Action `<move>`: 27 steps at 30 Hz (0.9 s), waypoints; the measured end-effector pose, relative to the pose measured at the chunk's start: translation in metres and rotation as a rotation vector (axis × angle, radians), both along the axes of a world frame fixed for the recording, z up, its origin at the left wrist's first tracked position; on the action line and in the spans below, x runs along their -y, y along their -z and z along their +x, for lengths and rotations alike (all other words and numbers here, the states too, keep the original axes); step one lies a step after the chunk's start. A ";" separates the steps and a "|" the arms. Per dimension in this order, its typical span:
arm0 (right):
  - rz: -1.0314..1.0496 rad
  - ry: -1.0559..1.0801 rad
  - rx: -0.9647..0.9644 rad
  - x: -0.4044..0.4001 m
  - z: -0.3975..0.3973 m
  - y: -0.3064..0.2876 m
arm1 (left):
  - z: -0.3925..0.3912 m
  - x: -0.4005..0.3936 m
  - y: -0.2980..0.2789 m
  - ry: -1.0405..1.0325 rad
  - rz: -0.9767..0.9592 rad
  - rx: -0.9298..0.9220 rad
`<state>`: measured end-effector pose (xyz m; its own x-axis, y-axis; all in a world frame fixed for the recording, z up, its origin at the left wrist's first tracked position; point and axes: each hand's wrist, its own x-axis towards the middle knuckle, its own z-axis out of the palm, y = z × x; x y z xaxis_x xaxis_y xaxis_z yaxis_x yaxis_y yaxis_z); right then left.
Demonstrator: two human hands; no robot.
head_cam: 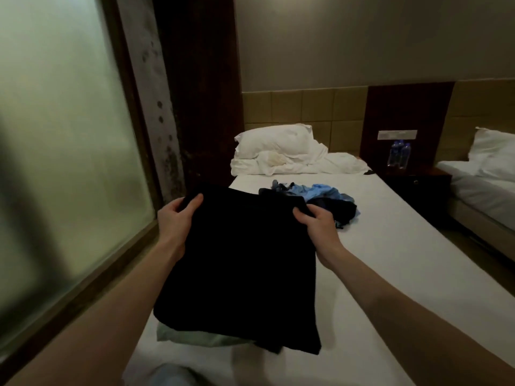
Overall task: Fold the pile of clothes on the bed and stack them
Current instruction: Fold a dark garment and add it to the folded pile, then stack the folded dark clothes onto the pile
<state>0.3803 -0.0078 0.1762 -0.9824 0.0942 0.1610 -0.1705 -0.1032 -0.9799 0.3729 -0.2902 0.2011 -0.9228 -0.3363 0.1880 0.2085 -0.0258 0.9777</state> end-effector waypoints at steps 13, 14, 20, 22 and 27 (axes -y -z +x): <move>0.995 0.090 0.215 0.052 -0.140 0.102 | -0.151 0.026 0.112 -0.064 -0.681 0.198; 1.084 0.014 0.184 0.054 -0.142 0.115 | -0.152 0.019 0.128 -0.003 -0.785 0.177; 1.493 -0.290 0.124 0.070 -0.142 0.191 | -0.142 -0.007 0.221 0.552 -1.624 0.146; 1.512 -0.321 0.157 0.061 -0.143 0.205 | -0.143 -0.008 0.235 0.569 -1.655 0.168; 1.352 -0.103 0.278 0.006 -0.176 0.194 | -0.173 -0.026 0.217 0.507 -1.596 0.020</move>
